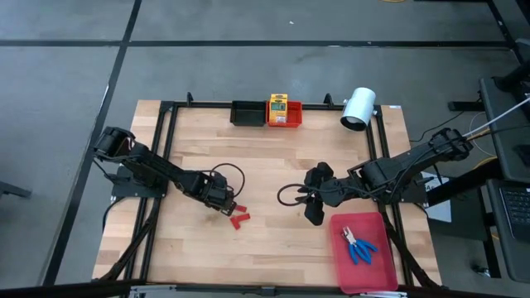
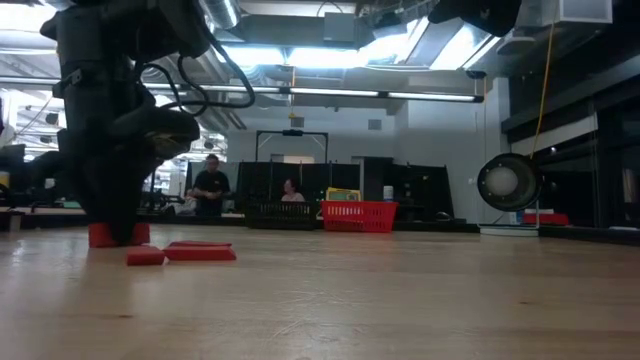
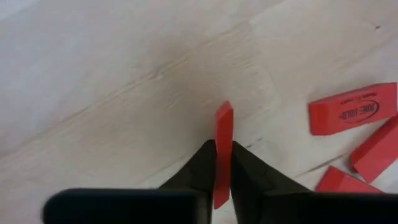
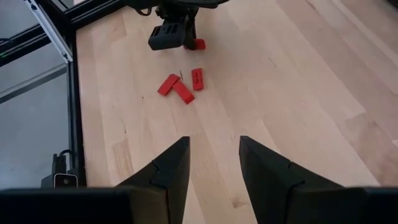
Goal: Pick & Place School Supplies
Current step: Put the red eraser into the black bin
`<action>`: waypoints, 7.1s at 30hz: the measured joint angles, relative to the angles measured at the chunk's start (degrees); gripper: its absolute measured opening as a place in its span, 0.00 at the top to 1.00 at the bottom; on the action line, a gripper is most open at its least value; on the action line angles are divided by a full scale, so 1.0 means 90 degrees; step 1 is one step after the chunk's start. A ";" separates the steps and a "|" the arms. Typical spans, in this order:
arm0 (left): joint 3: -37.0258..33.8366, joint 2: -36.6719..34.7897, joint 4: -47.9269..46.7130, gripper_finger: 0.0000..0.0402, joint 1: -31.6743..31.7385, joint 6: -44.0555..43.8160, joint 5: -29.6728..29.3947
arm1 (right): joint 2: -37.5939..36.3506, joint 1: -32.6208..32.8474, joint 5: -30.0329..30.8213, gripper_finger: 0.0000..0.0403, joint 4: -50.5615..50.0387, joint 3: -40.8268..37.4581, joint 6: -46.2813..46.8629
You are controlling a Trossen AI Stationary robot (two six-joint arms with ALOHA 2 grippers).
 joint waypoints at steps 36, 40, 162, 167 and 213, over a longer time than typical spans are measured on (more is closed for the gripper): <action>0.3257 0.0593 0.0483 0.96 0.7098 0.5139 0.1868 | 0.0000 0.0398 0.1412 0.65 -0.0073 -0.0002 0.0763; 0.4179 0.1402 -0.0206 0.96 0.7128 0.5275 0.1863 | 0.0000 0.0396 0.1505 0.65 -0.0143 -0.0005 0.0936; 0.1098 0.0932 0.1049 0.65 0.0465 0.7778 0.1134 | -0.0097 0.1236 0.2458 0.65 -0.1326 -0.0005 0.2851; 0.1101 0.0988 0.1077 0.65 0.0540 0.7932 0.1134 | -0.0097 0.1256 0.2455 0.65 -0.1357 -0.0005 0.2861; 0.0860 0.0970 0.1246 0.96 0.1092 0.7408 0.0942 | -0.0097 0.1265 0.2506 0.65 -0.1494 -0.0005 0.2968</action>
